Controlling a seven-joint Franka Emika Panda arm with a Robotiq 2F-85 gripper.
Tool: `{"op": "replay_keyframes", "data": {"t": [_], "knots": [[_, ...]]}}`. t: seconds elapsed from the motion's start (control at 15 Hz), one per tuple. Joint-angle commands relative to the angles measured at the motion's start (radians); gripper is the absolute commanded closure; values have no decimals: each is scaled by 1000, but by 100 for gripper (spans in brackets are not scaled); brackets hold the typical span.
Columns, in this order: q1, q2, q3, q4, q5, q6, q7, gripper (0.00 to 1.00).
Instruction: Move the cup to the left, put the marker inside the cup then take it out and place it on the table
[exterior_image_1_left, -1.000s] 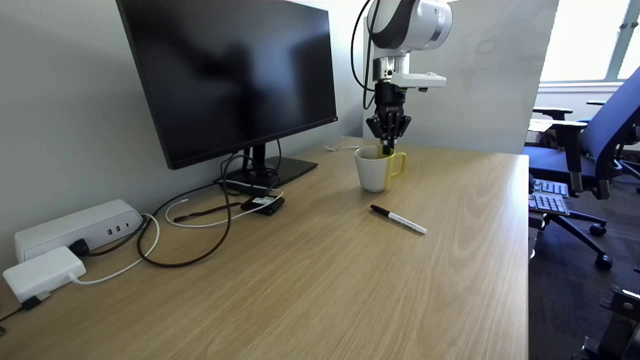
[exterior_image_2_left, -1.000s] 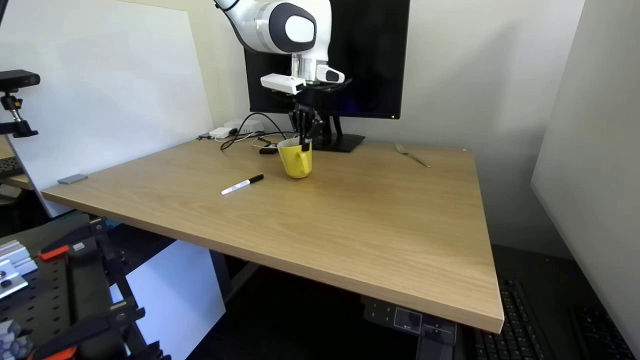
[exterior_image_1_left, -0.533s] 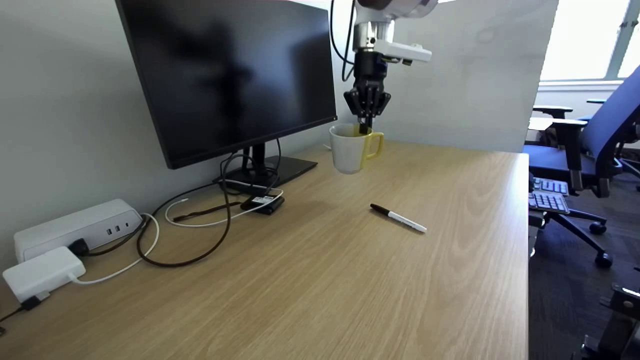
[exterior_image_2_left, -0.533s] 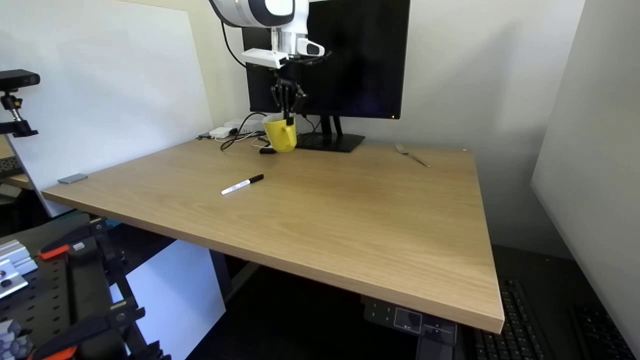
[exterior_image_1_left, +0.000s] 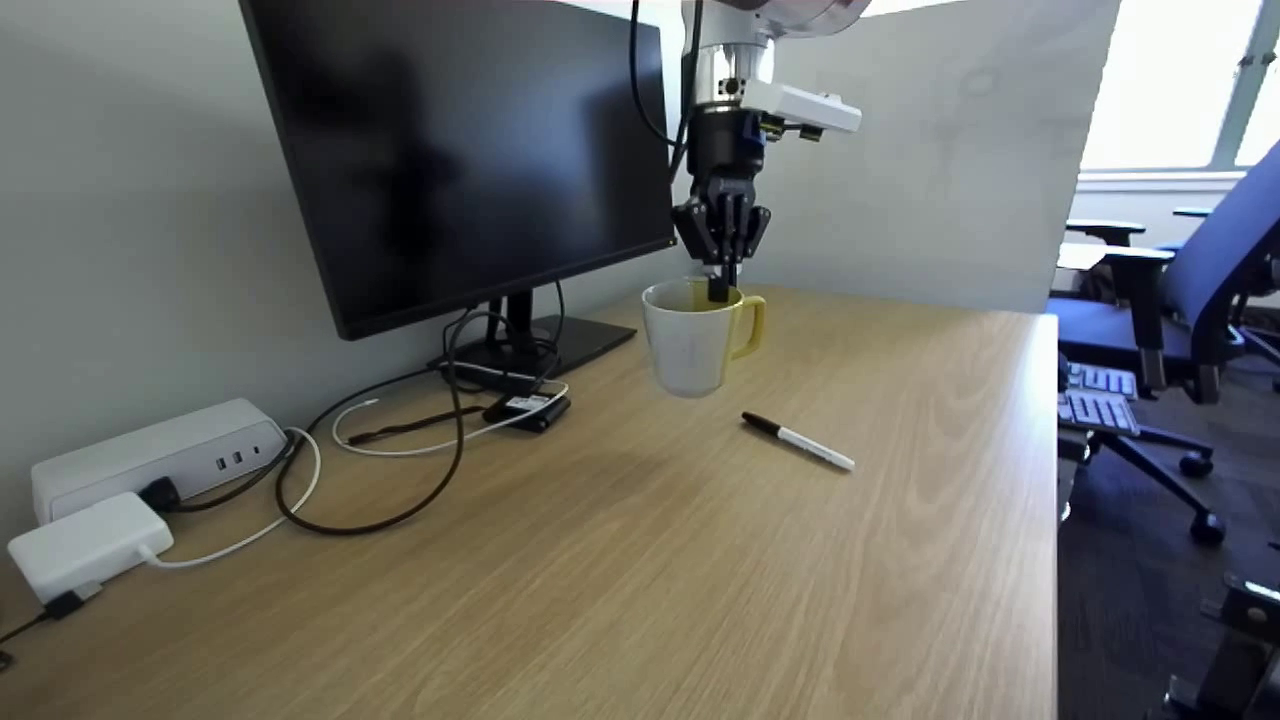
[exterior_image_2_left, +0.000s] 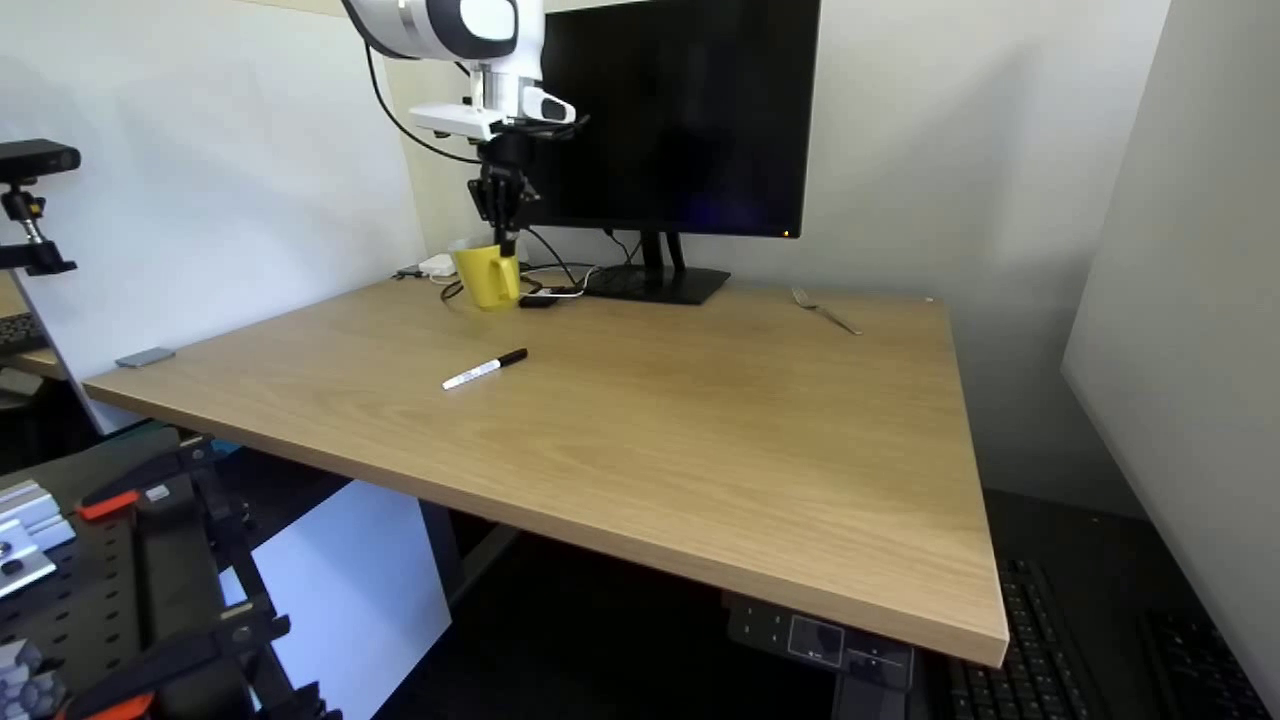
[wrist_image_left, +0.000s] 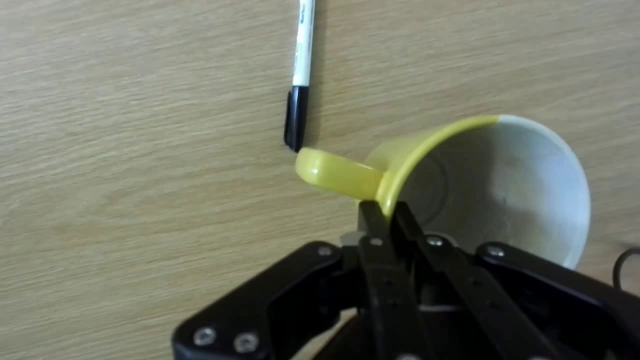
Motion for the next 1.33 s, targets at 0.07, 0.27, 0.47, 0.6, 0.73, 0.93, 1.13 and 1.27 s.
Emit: {"op": "replay_keyframes", "data": {"t": [0.07,0.27,0.47,0.6,0.73,0.93,1.13,1.27], "knots": [[45,-73,26,-108,-20,4,-21,98],[81,-101,50,-164,-28,1,-20,98],[106,-116,63,-209,-37,1,-17,98],[115,-118,70,-232,-39,6,-16,98],[118,-125,78,-253,-32,6,-18,98],[124,-115,88,-273,-31,22,-20,98],[135,-118,106,-302,-30,39,-27,98],[142,-122,122,-319,-29,51,-36,98]]}}
